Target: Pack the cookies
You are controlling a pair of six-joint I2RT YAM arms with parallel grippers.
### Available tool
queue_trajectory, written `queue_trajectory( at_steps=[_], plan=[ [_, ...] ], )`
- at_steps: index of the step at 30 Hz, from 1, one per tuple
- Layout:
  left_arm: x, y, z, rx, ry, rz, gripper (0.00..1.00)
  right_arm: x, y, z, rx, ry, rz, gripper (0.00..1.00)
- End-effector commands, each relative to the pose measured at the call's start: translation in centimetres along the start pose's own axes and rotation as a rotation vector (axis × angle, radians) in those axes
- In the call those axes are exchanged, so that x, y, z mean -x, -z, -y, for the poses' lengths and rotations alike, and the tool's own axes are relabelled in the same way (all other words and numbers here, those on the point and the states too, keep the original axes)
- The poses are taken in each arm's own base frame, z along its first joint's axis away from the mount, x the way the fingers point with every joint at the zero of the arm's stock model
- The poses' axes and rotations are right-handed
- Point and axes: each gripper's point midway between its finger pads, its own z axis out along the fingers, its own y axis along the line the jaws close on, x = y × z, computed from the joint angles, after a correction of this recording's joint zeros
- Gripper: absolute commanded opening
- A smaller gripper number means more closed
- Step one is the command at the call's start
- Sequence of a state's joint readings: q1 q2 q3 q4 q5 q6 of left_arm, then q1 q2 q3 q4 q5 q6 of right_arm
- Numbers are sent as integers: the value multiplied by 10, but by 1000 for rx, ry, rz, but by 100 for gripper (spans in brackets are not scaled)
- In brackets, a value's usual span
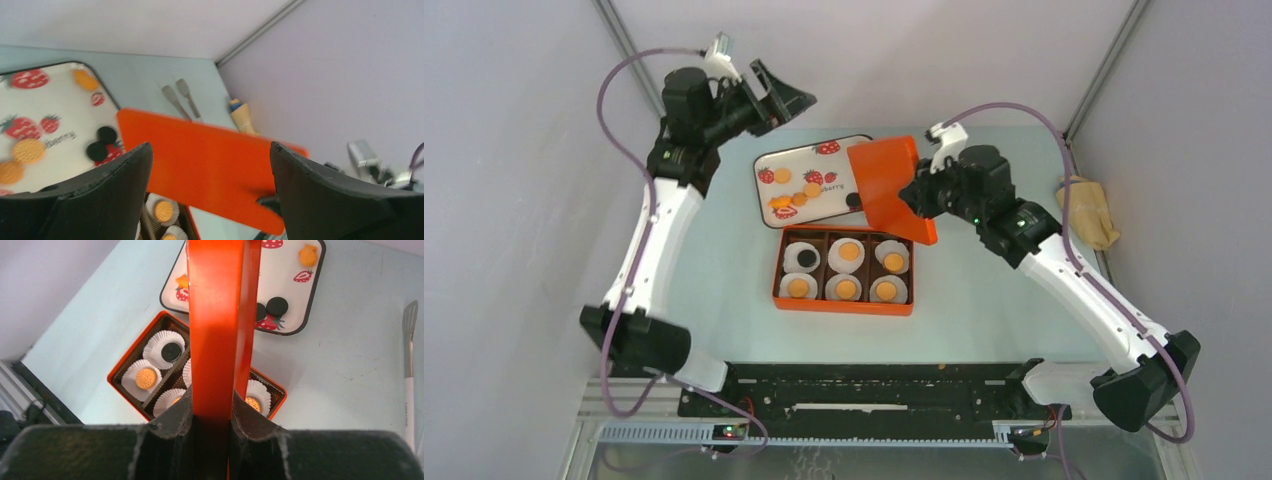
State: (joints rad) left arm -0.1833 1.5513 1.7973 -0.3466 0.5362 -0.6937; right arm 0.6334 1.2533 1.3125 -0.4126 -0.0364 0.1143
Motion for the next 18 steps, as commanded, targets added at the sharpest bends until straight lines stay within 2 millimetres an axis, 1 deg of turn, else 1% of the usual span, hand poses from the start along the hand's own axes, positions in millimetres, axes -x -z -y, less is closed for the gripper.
queue_trajectory(
  at_steps=[1,5,7,8,11,12,14,16,18],
  plan=[
    [6,53,-11,155,-144,172,91,38,23,-17,228,-224,105,0],
    [-18,83,-46,299,-130,240,91,57,39,-20,427,-428,145,0],
    [-28,95,-61,351,-120,280,91,62,43,-19,514,-487,158,0],
    [-33,101,-69,382,-120,293,91,63,45,-17,546,-554,149,0],
    [-46,115,-88,481,-147,301,91,60,53,-17,656,-656,159,0],
    [-47,121,-91,519,-159,320,91,49,52,-14,672,-710,145,0],
    [-55,127,-96,567,-186,331,90,32,52,-10,694,-798,136,0],
    [-65,130,-99,601,-195,334,90,11,50,-6,704,-880,124,0],
    [-78,129,-104,632,-193,323,89,-10,46,-8,720,-940,97,0]
  ],
)
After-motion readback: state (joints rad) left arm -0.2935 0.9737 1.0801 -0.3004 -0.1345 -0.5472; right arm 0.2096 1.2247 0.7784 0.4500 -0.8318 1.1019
